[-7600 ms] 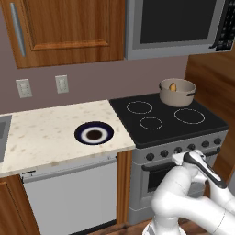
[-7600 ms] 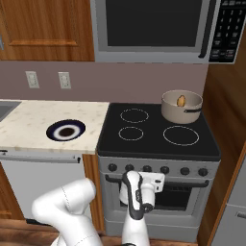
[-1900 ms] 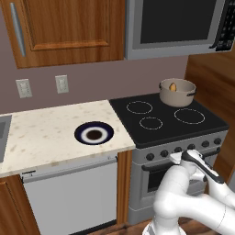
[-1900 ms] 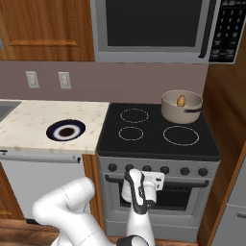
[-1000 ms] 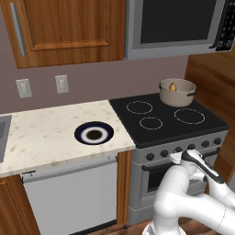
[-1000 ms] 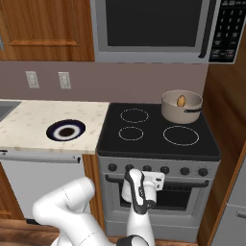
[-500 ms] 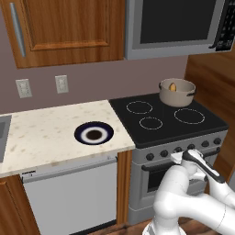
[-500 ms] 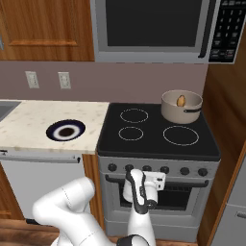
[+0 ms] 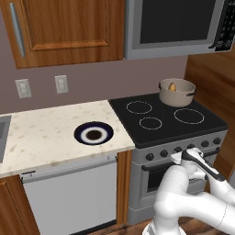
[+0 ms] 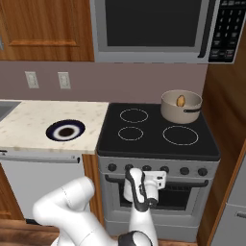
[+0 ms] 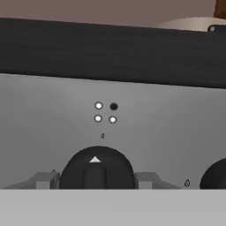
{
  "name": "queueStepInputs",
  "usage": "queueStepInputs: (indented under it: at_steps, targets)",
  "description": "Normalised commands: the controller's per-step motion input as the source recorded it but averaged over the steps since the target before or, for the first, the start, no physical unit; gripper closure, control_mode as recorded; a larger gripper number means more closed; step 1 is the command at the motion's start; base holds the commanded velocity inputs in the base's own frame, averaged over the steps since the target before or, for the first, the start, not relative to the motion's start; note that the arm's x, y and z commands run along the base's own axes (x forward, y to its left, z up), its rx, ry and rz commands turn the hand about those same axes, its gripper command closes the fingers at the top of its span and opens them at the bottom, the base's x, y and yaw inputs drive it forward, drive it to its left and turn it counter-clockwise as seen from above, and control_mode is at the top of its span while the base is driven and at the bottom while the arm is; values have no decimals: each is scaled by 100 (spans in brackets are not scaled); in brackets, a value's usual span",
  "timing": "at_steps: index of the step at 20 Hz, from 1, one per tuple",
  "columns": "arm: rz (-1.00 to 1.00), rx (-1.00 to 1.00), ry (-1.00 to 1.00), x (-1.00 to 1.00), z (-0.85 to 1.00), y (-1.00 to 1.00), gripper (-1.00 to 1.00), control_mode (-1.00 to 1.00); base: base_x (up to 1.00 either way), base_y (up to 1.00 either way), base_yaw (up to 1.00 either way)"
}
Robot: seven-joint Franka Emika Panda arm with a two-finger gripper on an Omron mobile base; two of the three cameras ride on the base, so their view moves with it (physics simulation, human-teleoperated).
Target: Retrieve the frozen meat and place it in the pot on a burner. Then turn the burner on.
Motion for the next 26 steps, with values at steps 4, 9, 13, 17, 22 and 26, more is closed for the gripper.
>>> queueStepInputs:
  at_steps: [4,9,13,17,22,26]
  targets:
    - [3,-22,0,0,-12,13,100,-100,0,0,0]
    - [1,-18,0,0,-14,5,100,-100,0,0,0]
    - [1,-14,0,0,-15,0,100,-100,0,0,0]
    - [0,-14,0,0,-18,0,100,-100,0,0,0]
    - [1,-15,0,0,-16,1,100,-100,0,0,0]
    - [1,-12,-1,0,-14,0,100,-100,0,0,0]
